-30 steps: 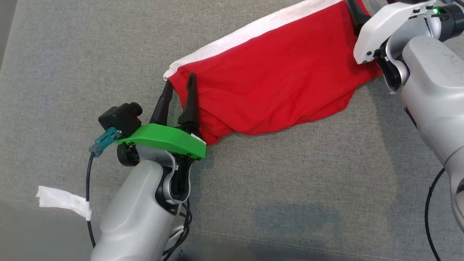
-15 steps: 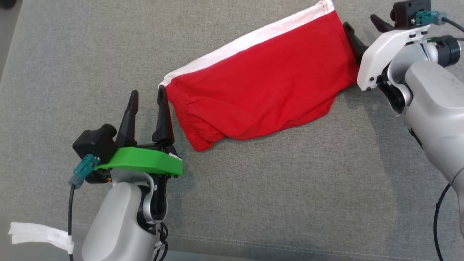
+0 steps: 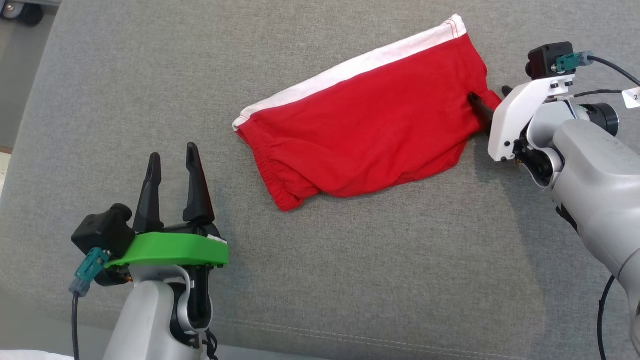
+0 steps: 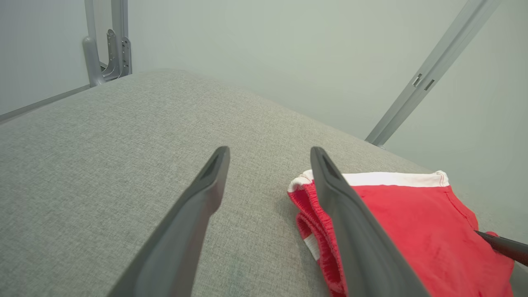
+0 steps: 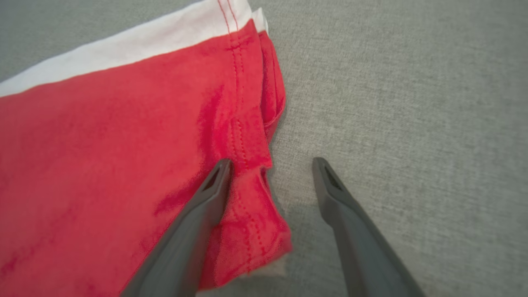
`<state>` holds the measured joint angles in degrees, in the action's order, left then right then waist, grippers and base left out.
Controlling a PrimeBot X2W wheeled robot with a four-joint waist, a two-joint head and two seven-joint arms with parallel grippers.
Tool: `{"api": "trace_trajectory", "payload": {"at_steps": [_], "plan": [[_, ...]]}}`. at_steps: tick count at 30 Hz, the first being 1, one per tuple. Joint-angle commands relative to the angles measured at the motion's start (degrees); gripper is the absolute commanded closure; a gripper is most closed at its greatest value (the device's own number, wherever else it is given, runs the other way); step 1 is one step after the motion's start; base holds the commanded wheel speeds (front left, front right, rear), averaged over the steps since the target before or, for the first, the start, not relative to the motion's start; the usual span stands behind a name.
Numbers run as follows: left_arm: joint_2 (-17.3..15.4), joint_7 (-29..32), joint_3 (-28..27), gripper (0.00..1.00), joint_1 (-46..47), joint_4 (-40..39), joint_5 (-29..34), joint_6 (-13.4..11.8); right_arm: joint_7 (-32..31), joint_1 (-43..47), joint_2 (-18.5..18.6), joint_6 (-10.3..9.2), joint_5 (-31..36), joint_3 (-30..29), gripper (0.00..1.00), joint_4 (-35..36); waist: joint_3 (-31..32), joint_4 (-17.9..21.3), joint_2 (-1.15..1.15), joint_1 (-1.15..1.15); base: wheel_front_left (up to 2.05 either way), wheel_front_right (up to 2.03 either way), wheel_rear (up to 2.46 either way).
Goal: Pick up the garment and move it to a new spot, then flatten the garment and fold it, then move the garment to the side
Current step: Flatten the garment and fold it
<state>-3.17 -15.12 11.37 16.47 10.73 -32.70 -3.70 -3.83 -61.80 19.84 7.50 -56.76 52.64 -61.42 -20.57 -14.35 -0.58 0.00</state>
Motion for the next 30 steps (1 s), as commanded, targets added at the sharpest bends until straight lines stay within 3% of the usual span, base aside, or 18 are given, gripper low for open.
{"api": "trace_trajectory", "payload": {"at_steps": [1, 2, 3, 4, 5, 6, 17, 30], "plan": [[0.11, -0.01, -0.59, 0.0, -0.83, -0.37, 0.29, 0.39, -0.96, 1.36, -0.45, -0.02, -0.86, 0.58, 0.0, -0.22, -0.07, -0.5, 0.58, 0.0, 0.0, 0.0, 0.0], [0.12, -0.02, -0.77, 0.0, -0.91, -0.45, 0.36, 0.48, -1.0, 1.35, -0.54, -0.02, -0.94, 0.77, 0.32, -0.31, -0.12, -0.63, 0.58, 0.0, 0.0, 0.0, 0.0], [0.14, -0.01, -0.88, 0.0, -0.99, -0.48, 0.43, 0.58, -1.13, 1.43, -0.68, -0.02, -1.17, 0.99, 0.55, -0.32, -0.13, -0.74, 0.58, 0.0, 0.0, 0.0, 0.0], [0.16, -0.02, -1.0, 0.0, -1.06, -0.48, 0.51, 0.7, -1.27, 1.62, -0.81, -0.02, -1.33, 1.25, 0.66, -0.22, -0.11, -0.83, 0.58, 0.0, 0.0, 0.0, 0.0], [0.17, -0.01, -1.12, 0.0, -1.11, -0.49, 0.59, 0.67, -1.25, 1.77, -1.01, -0.01, -1.38, 1.52, 0.87, -0.11, -0.07, -0.88, 0.58, 0.0, 0.0, 0.0, 0.0], [0.18, -0.01, -1.25, 0.0, -1.14, -0.48, 0.64, 0.69, -1.15, 1.94, -1.19, -0.01, -1.59, 1.75, 1.0, 0.07, 0.0, -0.88, 0.58, 0.0, 0.0, 0.0, 0.0], [0.24, -0.02, -2.06, 0.0, -2.27, -0.22, 1.04, 1.03, 3.64, 3.06, -0.89, -0.02, -4.33, 2.01, 1.0, 2.65, 2.34, 1.67, 0.58, 0.0, 0.0, 0.0, 0.0], [-0.63, 0.02, -1.94, 0.0, -5.63, -0.74, 2.34, 1.96, 15.69, 16.35, 1.5, -0.03, -12.96, -1.45, 1.0, 11.39, 8.11, 7.42, 0.58, 0.0, 0.0, 0.0, 0.0]]}}
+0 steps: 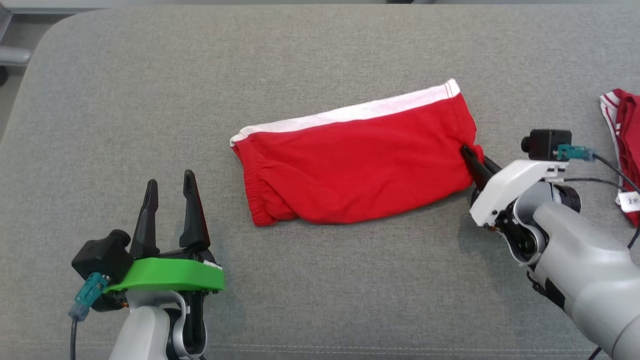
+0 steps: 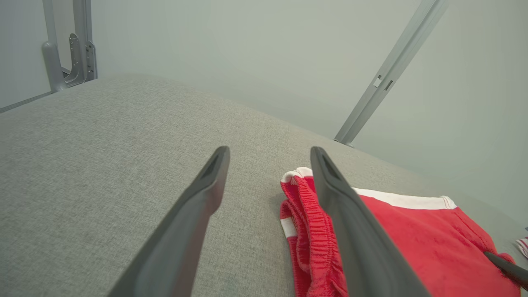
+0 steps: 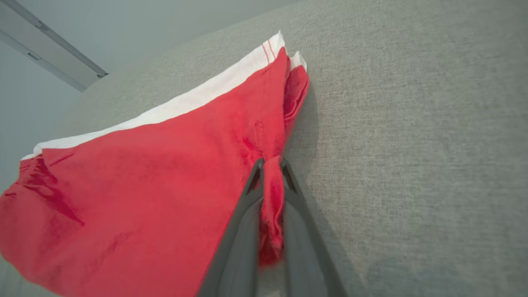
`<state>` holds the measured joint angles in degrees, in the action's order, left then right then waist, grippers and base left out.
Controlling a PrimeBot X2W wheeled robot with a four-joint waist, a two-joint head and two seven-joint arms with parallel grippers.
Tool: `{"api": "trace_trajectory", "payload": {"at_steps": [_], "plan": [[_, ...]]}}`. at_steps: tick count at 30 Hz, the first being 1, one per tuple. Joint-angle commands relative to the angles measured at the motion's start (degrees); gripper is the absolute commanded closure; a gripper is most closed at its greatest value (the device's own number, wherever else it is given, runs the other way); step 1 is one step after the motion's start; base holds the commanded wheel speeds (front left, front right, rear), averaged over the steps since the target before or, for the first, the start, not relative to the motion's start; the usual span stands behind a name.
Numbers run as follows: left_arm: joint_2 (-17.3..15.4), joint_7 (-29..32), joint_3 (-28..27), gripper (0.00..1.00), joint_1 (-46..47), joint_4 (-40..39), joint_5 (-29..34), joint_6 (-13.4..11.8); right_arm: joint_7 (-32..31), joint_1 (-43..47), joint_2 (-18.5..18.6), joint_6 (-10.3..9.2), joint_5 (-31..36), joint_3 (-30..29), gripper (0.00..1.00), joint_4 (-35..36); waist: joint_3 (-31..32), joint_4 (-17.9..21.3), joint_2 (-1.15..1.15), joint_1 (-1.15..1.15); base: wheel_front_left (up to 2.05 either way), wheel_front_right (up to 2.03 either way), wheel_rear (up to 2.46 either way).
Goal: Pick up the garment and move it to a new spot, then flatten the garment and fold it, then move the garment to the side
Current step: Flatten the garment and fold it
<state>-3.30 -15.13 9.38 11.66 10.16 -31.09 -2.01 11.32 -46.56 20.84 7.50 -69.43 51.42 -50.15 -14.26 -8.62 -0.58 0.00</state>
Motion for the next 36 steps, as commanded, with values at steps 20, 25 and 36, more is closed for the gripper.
{"api": "trace_trajectory", "payload": {"at_steps": [20, 25, 36], "plan": [[-3.13, -0.02, 3.45, 0.0, -6.55, -1.47, 5.71, 0.1, 3.88, 18.93, -2.86, -0.03, 8.34, -18.67, 1.0, 5.88, 7.92, 5.88, 0.58, 0.0, 0.0, 0.0, 0.0], [-3.47, -0.01, 3.1, 0.0, -6.73, -0.79, 6.15, -0.11, 3.88, 20.18, -3.73, -0.02, 10.59, -20.57, 1.0, 5.72, 8.72, 5.92, 0.58, 0.0, 0.0, 0.0, 0.0], [-3.57, -0.06, 2.16, 0.0, -6.87, 0.0, 6.4, -0.22, 3.89, 20.87, -3.79, -0.03, 13.06, -24.0, 1.0, 4.66, 9.17, 5.25, 0.58, 0.0, 0.0, 0.0, 0.0]]}}
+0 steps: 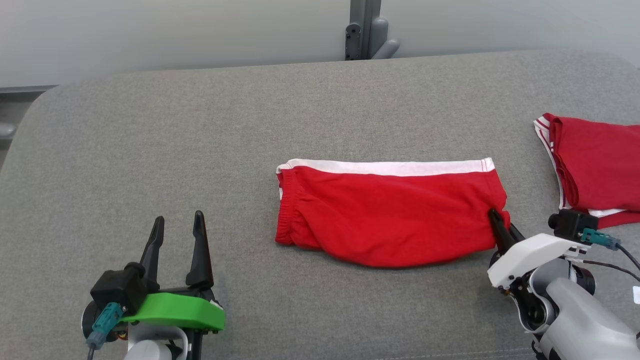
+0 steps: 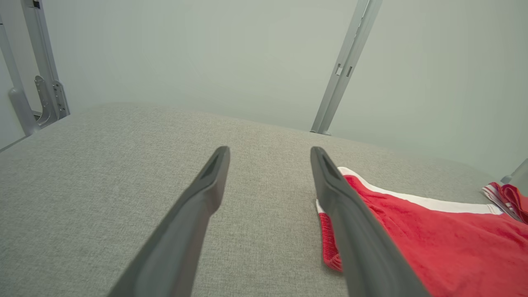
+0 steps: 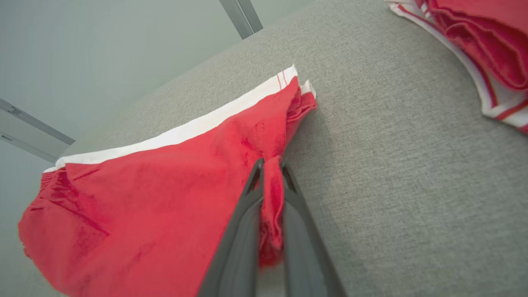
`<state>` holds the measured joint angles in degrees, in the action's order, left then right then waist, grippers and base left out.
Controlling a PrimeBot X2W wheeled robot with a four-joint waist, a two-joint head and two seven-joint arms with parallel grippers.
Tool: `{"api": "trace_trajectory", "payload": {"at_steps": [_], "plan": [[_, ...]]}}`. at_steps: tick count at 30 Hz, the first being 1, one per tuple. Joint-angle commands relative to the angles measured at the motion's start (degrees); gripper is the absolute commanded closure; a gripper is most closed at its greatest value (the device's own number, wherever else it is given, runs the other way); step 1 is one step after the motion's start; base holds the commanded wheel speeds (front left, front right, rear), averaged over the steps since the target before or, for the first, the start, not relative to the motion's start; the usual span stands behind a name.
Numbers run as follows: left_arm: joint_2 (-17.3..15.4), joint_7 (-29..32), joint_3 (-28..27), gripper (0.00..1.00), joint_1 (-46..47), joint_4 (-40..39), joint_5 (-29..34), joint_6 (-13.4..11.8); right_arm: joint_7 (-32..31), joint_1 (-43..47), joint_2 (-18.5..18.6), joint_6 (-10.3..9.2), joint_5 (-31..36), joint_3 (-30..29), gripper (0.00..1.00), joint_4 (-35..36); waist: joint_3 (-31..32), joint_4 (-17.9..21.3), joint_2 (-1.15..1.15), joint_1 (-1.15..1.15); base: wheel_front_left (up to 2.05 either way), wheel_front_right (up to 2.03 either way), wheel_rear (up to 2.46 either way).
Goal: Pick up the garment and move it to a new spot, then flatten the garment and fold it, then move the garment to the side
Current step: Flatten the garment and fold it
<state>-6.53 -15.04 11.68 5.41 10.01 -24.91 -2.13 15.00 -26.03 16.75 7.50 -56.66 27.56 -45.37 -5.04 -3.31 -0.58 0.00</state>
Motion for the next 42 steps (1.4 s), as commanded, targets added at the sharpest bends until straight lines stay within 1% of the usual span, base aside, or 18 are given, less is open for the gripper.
{"api": "trace_trajectory", "payload": {"at_steps": [1, 3, 8, 12, 19, 25, 32, 42], "plan": [[-0.27, -0.16, -0.13, 0.0, -0.55, 0.17, 0.22, -0.05, 0.16, -0.12, 0.44, -0.03, 0.23, -0.33, 1.0, -0.41, -0.12, -0.19, 0.58, 0.0, 0.0, 0.0, 0.0], [-0.05, -0.15, -0.09, 0.0, -0.31, 0.21, 0.16, 0.06, -0.06, -1.53, 0.84, -0.02, 0.61, -0.59, 1.0, -0.89, -0.26, -0.56, 0.58, 0.0, 0.0, 0.0, 0.0], [0.53, -0.15, -0.28, 0.0, 0.12, 0.18, -0.01, 0.33, -0.93, -5.5, 0.08, -0.02, 1.76, -0.5, 1.0, -0.53, -0.24, -1.43, 0.58, 0.0, 0.0, 0.0, 0.0], [0.93, -0.16, -0.33, 0.0, 0.29, 0.34, -0.01, 0.6, -2.15, -9.49, -2.72, -0.02, 3.47, 0.66, 1.0, 0.01, 0.17, -2.4, 0.58, 0.0, 0.0, 0.0, 0.0], [1.65, -0.1, 0.1, 0.0, 0.97, 0.58, 0.29, 1.18, -4.58, -13.24, -9.42, -0.02, 5.67, 4.66, 1.0, 0.62, 0.49, -5.17, 0.58, 0.0, 0.0, 0.0, 0.0], [2.2, -0.1, 0.14, 0.0, 1.24, 0.65, 0.37, 1.62, -6.28, -13.29, -12.59, -0.02, 6.03, 9.2, 1.0, -0.33, -0.11, -7.62, 0.58, 0.0, 0.0, 0.0, 0.0], [2.71, -0.09, -0.09, 0.0, 1.62, 0.72, 0.45, 1.99, -6.86, -13.03, -13.7, -0.02, 4.74, 13.85, 1.0, -2.18, -0.88, -9.2, 0.58, 0.0, 0.0, 0.0, 0.0], [3.04, -0.1, -0.34, 0.0, 1.42, 1.12, 0.88, 2.47, -5.39, -13.53, -13.81, -0.02, 3.09, 19.64, 1.0, -3.89, -0.73, -9.81, 0.58, 0.0, 0.0, 0.0, 0.0]]}}
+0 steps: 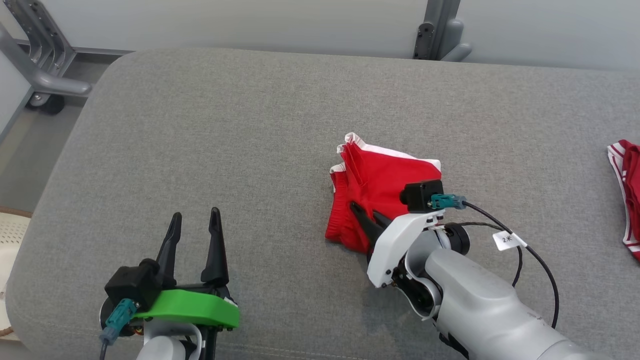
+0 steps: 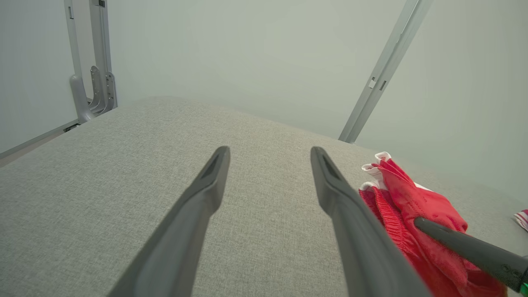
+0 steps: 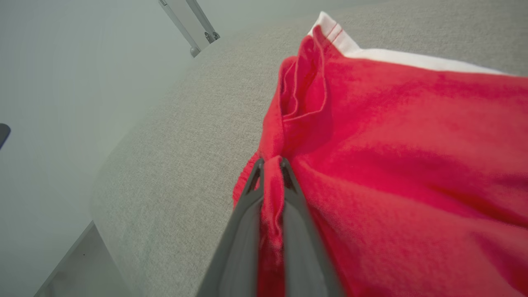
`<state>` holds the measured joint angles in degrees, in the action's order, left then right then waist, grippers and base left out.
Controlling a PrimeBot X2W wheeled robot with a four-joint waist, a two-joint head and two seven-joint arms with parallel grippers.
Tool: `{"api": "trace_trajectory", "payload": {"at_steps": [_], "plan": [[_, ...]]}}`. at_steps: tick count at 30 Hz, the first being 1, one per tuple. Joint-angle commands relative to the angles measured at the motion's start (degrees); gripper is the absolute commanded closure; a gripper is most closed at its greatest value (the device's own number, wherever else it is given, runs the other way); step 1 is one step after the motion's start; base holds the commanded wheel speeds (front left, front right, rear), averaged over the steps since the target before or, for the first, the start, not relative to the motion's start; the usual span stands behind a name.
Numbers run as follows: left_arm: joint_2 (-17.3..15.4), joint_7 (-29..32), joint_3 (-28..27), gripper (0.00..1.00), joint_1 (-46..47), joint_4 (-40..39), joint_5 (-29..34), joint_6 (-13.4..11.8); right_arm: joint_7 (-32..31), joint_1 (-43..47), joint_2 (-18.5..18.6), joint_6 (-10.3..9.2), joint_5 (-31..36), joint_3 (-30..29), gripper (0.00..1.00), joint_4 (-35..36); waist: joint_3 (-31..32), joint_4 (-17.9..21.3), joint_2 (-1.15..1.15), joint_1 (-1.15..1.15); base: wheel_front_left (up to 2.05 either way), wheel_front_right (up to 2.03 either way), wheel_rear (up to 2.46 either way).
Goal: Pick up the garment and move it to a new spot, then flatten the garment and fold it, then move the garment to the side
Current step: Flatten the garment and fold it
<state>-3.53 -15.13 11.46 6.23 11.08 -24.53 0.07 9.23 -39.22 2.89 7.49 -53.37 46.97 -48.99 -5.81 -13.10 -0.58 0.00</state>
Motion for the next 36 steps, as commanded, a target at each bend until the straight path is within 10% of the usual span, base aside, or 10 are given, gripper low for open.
{"api": "trace_trajectory", "payload": {"at_steps": [1, 3, 4, 18, 32, 33, 34, 35, 36], "plan": [[0.06, 0.0, -0.11, 0.0, 0.61, 0.13, 0.54, 0.35, 0.72, -0.53, 0.04, -0.01, -0.16, 0.91, 1.0, -0.58, 0.08, -0.03, 0.58, 0.0, 0.0, 0.0, 0.0], [0.12, 0.0, -0.04, 0.0, 0.63, 0.33, 0.64, 0.47, 1.63, -0.71, 0.03, -0.01, -0.55, 2.76, 0.44, -1.12, 0.29, -0.07, 0.58, 0.0, 0.0, 0.0, 0.0], [0.14, 0.0, -0.09, 0.0, 0.57, 0.36, 0.67, 0.5, 1.96, -0.6, 0.03, -0.01, -0.79, 3.3, 0.0, -1.11, 0.39, -0.05, 0.58, 0.0, 0.0, 0.0, 0.0], [0.27, 0.0, -0.67, 0.0, -1.53, 0.34, 1.28, 0.52, 5.93, 0.94, 0.07, -0.01, -0.13, 2.3, 0.0, -1.09, 1.89, 2.3, 0.58, 0.0, 0.0, 0.0, 0.0], [0.13, 0.0, -0.4, 0.0, -1.99, -0.13, 1.45, 0.56, 5.93, 7.34, 1.06, -0.01, 16.43, -18.02, 0.0, 6.04, 1.47, 4.0, 0.58, 0.0, 0.0, 0.0, 0.0], [0.13, 0.0, -0.34, 0.0, -1.83, -0.14, 1.45, 0.59, 5.93, 7.77, 1.02, -0.01, 18.09, -18.8, 0.19, 6.61, 1.3, 3.93, 0.58, 0.0, 0.0, 0.0, 0.0], [0.13, 0.0, -0.26, 0.0, -1.63, -0.15, 1.44, 0.63, 5.93, 8.22, 0.96, -0.01, 19.77, -19.28, 0.58, 6.95, 1.09, 3.82, 0.58, 0.0, 0.0, 0.0, 0.0], [0.13, 0.0, -0.26, 0.0, -1.63, -0.15, 1.44, 0.63, 5.93, 8.22, 0.96, -0.01, 19.77, -19.28, 0.58, 6.95, 1.09, 3.82, 0.58, 0.0, 0.0, 0.0, 0.0], [0.14, 0.0, -0.2, 0.0, -1.43, -0.15, 1.42, 0.67, 5.93, 8.54, 0.92, -0.01, 21.53, -19.59, 0.84, 7.22, 0.85, 3.66, 0.58, 0.0, 0.0, 0.0, 0.0]]}}
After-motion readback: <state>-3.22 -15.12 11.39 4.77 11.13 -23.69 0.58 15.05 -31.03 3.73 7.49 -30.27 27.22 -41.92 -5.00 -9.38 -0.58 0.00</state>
